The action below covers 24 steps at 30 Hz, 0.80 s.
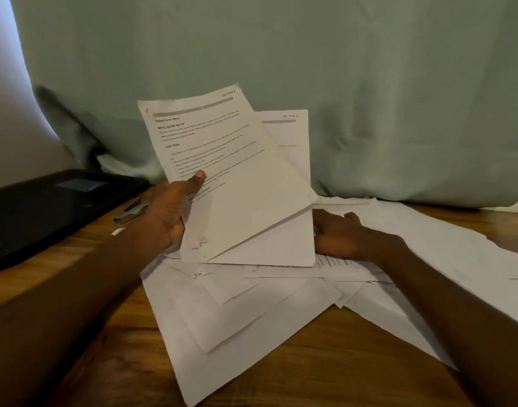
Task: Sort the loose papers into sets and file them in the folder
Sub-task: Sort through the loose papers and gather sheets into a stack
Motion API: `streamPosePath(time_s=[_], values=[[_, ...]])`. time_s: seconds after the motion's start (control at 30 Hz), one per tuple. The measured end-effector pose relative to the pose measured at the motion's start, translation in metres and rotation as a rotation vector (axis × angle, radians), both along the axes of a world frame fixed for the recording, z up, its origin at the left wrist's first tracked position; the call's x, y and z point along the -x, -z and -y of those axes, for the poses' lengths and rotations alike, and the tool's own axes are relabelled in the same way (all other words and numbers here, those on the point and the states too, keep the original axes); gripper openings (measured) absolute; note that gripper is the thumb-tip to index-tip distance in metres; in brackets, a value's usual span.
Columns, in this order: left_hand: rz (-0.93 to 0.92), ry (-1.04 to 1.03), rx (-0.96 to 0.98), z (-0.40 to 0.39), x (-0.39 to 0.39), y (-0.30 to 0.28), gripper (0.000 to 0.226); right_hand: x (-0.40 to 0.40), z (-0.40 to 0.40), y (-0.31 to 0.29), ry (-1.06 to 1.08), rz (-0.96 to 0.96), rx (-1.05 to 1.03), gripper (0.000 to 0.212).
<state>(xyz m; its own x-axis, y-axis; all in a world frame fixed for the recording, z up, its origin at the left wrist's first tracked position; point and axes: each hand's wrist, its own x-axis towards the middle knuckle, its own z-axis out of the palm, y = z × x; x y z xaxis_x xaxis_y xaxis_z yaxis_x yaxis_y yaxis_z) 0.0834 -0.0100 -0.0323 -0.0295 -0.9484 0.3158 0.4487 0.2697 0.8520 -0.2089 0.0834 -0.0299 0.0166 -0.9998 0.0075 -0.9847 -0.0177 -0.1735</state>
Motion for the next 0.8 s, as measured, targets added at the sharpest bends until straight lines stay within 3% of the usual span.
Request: streamPosePath(time_s=[0.13,0.23,0.37,0.5,0.6,0.67,0.73,0.8], values=[[-0.012,-0.030,0.026,-0.003,-0.003,-0.003,0.039,-0.002,0.002,-0.006,0.034,-0.100,0.095,0.076],[0.001,0.005,0.036,-0.010,0.002,-0.005,0.031,-0.010,-0.001,-0.002,-0.004,-0.063,0.053,0.085],[-0.006,-0.001,0.048,-0.013,0.009,-0.006,0.028,-0.009,0.001,0.001,0.016,-0.057,-0.008,0.055],[-0.032,-0.045,0.043,-0.007,0.001,-0.008,0.036,-0.007,0.004,0.002,0.012,-0.127,0.186,0.041],[-0.049,-0.097,0.035,0.002,-0.013,-0.012,0.040,-0.011,0.007,0.008,0.009,-0.064,0.088,0.073],[-0.072,-0.143,0.018,0.008,-0.024,-0.014,0.038,-0.011,0.008,0.002,0.090,-0.121,0.066,0.099],[-0.060,-0.201,0.005,0.011,-0.032,-0.013,0.029,-0.011,0.008,-0.006,0.169,-0.240,0.098,0.104],[-0.054,-0.235,-0.007,0.014,-0.035,-0.010,0.025,-0.008,0.008,-0.009,0.226,-0.153,0.127,0.092]])
